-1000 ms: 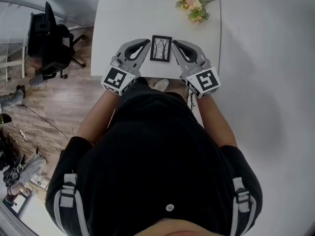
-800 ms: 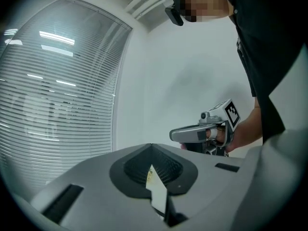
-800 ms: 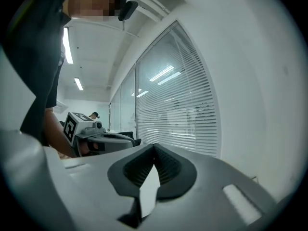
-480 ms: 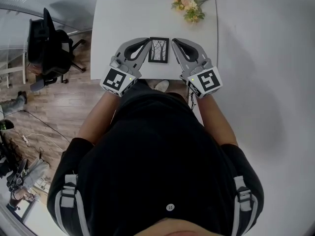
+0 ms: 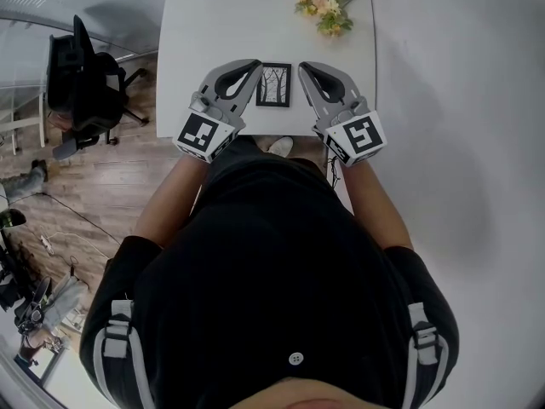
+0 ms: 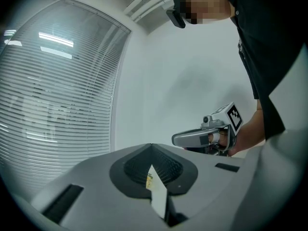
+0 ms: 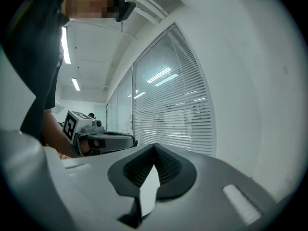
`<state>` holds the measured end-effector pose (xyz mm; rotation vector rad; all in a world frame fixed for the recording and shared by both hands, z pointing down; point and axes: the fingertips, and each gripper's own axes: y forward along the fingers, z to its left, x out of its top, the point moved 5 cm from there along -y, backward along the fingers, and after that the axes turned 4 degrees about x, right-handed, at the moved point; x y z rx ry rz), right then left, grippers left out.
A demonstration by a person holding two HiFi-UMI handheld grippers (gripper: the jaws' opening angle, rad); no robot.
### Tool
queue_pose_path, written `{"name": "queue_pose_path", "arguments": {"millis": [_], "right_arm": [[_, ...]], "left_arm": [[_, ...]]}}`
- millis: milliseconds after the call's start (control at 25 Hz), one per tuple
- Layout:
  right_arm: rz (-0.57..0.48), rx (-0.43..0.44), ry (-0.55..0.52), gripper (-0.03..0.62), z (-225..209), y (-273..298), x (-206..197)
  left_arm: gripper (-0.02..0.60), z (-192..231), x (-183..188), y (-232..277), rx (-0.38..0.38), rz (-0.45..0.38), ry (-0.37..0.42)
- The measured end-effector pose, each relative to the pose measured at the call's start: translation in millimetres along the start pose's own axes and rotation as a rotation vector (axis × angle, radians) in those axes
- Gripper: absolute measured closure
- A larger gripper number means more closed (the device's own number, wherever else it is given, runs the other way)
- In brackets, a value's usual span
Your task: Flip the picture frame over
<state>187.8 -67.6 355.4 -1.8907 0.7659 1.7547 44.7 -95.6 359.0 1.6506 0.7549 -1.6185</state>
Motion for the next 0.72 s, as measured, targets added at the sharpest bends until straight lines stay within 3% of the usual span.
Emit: {"name": "queue_pose_path", "arguments": {"millis": [720], "right_arm": [[0.004,-0.006,0.018,0.585,-7.3,-1.8,-6.7]], "left_arm": [[0.574,1.2,-4.2,5.4,0.0,0.013,0.008]]}}
